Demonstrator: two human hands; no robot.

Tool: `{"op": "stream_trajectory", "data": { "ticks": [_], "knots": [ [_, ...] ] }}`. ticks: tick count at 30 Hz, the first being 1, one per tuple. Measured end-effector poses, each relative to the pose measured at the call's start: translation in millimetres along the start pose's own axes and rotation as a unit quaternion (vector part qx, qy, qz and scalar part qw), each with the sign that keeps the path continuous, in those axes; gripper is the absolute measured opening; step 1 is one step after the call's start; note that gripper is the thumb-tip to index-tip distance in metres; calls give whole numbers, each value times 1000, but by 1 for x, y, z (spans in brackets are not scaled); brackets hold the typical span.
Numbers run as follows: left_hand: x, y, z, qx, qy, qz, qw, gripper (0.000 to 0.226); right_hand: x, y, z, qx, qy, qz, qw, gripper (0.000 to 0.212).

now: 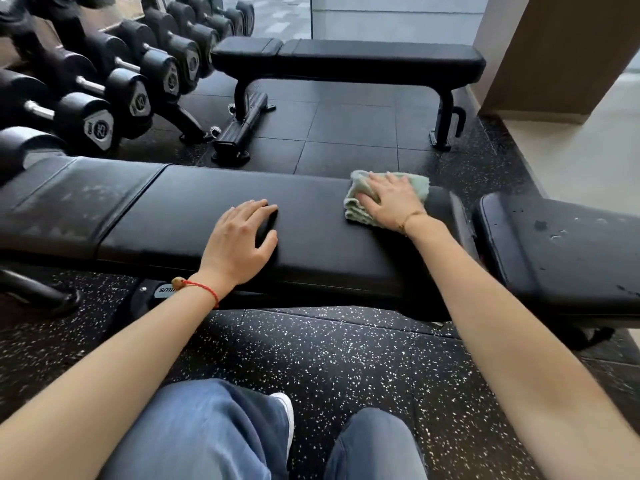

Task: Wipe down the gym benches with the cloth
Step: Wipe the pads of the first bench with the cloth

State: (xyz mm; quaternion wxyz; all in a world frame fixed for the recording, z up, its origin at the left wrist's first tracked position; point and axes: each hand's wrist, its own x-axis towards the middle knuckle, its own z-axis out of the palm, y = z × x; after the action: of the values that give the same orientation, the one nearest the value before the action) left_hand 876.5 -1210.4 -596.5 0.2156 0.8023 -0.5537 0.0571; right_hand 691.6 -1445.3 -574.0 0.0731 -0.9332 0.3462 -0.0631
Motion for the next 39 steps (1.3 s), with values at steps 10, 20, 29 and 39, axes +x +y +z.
{"op": "stream_trajectory", "data": {
  "ticks": [10,20,29,39],
  "knots": [
    [0,1,0,-7,11,-9,1000,60,-136,-32,0,-15,15,-187,982,71],
    [-1,-3,0,-15,2,-4,1000,62,-165,-29,11,-95,86,-208,970,73],
    [0,0,-1,-9,-4,-13,1000,65,-120,-88,28,-69,55,-186,979,77],
    [-1,-2,3,-5,-3,-11,1000,64,-127,36,-12,54,48,-27,997,61]
  ]
}}
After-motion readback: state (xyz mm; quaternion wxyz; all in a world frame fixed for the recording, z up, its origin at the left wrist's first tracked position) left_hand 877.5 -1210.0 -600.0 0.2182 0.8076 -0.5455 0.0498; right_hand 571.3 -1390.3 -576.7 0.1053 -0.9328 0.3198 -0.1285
